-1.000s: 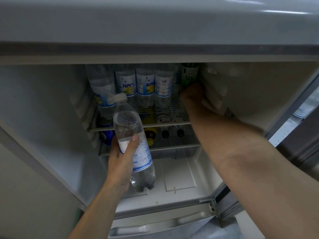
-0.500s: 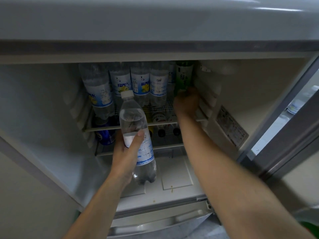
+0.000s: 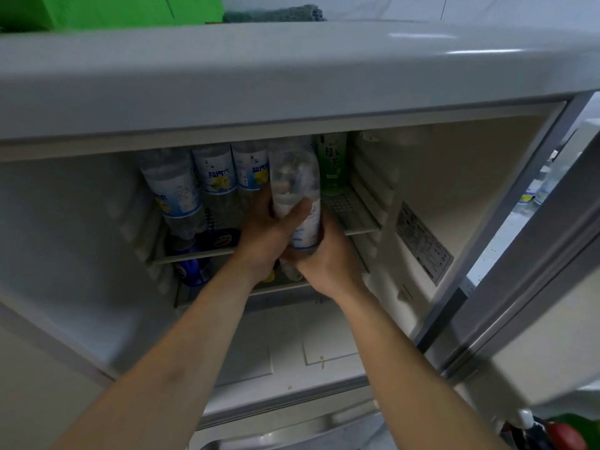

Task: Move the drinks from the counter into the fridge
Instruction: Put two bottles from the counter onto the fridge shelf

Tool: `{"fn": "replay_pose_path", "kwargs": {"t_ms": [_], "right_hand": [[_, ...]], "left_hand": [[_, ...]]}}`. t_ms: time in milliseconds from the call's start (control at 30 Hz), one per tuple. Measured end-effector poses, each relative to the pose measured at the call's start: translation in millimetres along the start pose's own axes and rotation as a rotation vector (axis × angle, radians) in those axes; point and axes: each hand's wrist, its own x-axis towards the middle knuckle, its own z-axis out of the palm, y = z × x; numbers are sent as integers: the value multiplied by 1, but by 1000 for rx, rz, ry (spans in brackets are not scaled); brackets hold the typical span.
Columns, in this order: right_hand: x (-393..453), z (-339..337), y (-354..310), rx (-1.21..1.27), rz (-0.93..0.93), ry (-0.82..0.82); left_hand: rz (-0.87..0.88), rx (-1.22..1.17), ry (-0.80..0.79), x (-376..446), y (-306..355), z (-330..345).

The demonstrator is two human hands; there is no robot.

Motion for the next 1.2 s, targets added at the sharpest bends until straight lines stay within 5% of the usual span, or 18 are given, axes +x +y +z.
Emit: {"fn": "replay_pose_path", "kwargs": {"t_ms": [133, 367, 767, 1200], "right_hand": [[22, -14, 1, -11, 31, 102], [75, -25, 23, 20, 41, 289], [114, -7, 37, -86, 58, 428], [142, 2, 38, -81, 140, 323]], "left_hand": [[65, 162, -88, 14, 11, -2], [54, 316, 84, -13, -16, -35], [-59, 301, 103, -112, -61, -74], [-87, 257, 111, -145, -88, -93]]}}
